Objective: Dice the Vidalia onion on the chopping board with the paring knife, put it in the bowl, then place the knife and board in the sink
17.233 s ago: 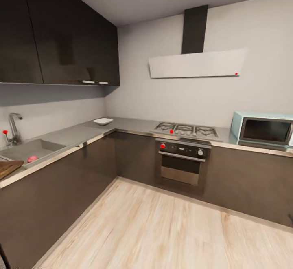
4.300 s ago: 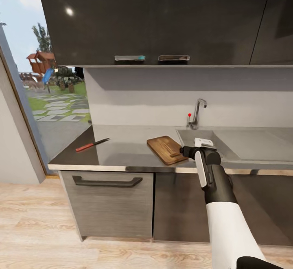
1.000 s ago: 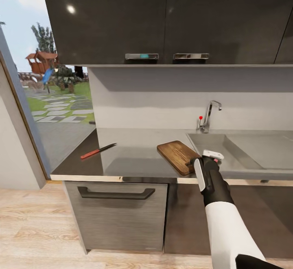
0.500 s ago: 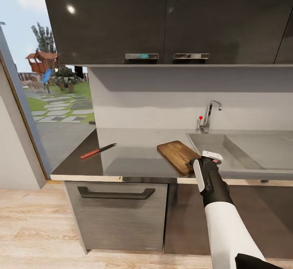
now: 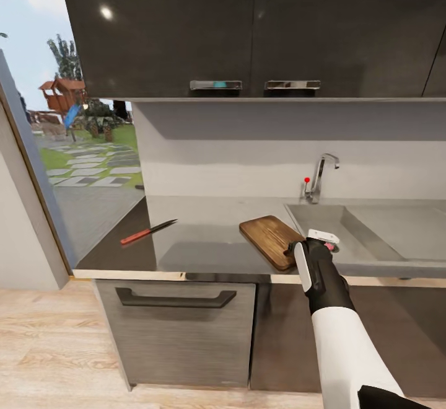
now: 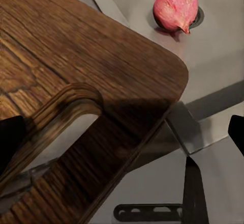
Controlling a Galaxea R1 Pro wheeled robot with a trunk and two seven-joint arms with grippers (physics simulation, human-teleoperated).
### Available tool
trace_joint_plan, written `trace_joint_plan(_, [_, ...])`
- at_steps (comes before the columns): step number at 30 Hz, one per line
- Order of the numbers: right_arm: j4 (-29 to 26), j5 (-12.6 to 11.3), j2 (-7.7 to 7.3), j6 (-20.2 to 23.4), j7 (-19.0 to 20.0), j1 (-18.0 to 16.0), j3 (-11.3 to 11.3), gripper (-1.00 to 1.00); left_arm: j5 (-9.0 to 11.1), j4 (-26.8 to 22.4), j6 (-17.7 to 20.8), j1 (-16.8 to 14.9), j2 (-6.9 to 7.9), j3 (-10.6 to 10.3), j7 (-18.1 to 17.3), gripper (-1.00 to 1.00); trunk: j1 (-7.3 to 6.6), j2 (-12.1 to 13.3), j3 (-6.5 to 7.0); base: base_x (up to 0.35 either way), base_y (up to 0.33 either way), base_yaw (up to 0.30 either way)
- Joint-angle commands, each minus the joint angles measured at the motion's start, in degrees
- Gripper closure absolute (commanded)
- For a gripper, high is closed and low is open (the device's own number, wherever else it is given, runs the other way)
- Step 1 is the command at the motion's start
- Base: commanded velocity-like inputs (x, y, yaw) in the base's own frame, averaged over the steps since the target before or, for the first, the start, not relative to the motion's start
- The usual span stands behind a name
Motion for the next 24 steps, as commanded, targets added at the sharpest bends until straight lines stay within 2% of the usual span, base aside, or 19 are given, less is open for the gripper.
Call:
trace_joint_plan(1, [-0.06,0.18,0.05,0.32,0.01,-0.05,-0.10,-1.00,0.57,-0.07,-0.07,0.02,0.02,-0.19,0.01,-1.00,0.00,-0.03,-0.05,0.009,0.000,0.000])
trace_joint_plan(24, [0.03,0.26,0.05,0.31,0.02,-0.05,-0.10,-1.00,0.57,-0.07,-0.07,0.02,0.02,-0.19,0.01,-1.00,0.00,-0.03,-0.13,0.001,0.000,0.000])
